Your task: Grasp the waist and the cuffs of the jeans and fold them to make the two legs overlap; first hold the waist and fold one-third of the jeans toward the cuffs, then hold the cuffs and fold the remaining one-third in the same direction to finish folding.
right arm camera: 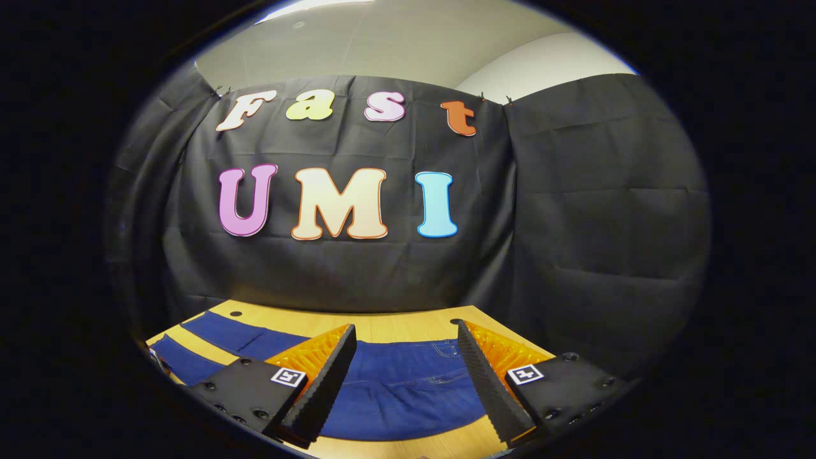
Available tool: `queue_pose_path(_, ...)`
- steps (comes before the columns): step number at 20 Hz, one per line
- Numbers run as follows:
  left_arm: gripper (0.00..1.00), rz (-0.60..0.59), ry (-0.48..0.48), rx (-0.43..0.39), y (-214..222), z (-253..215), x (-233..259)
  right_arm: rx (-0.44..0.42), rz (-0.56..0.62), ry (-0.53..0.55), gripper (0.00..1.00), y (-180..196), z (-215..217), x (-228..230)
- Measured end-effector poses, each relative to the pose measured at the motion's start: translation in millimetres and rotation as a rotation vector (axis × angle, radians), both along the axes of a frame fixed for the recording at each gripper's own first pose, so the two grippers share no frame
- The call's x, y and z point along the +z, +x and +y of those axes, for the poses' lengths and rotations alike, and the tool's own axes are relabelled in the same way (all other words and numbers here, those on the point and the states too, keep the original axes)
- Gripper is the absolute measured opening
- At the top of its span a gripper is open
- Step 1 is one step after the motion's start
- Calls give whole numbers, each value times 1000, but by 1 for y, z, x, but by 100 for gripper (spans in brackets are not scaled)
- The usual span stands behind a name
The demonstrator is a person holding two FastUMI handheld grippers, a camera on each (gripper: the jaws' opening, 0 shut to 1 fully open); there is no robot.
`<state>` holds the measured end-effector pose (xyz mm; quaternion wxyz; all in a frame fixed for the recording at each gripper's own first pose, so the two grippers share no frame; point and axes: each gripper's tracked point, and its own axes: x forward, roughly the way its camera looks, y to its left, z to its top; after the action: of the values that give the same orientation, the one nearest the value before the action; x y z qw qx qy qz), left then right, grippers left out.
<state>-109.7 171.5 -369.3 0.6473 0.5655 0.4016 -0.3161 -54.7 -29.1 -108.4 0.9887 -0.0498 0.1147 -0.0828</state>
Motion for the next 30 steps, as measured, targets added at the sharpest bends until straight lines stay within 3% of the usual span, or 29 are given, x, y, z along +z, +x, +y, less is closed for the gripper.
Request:
queue_pose_path(1,14,-7,7,3,0,2,2,5,3,-20,98,-1,-2,0)
queue_pose_path(2,6,-21,7,11,1,3,3,17,8,-38,98,-1,-2,-2)
queue_pose_path(5,0,-15,-13,47,-4,2,-1,73,58,-137,99,0,-14,-17)
queue_pose_path(10,0,5,15,34,3,3,-3,165,141,-422,100,-2,-60,-37)
queue_pose_path(14,0,0,35,31,5,3,-1,285,293,-642,100,-16,-92,-90)
queue_pose_path(21,0,23,39,64,5,2,1,496,511,-863,96,-48,-127,-168)
queue_pose_path(26,0,31,51,83,4,4,0,646,647,-938,99,-54,-136,-226)
queue_pose_path(30,0,35,70,88,5,5,0,782,681,-1031,99,-53,-131,-246)
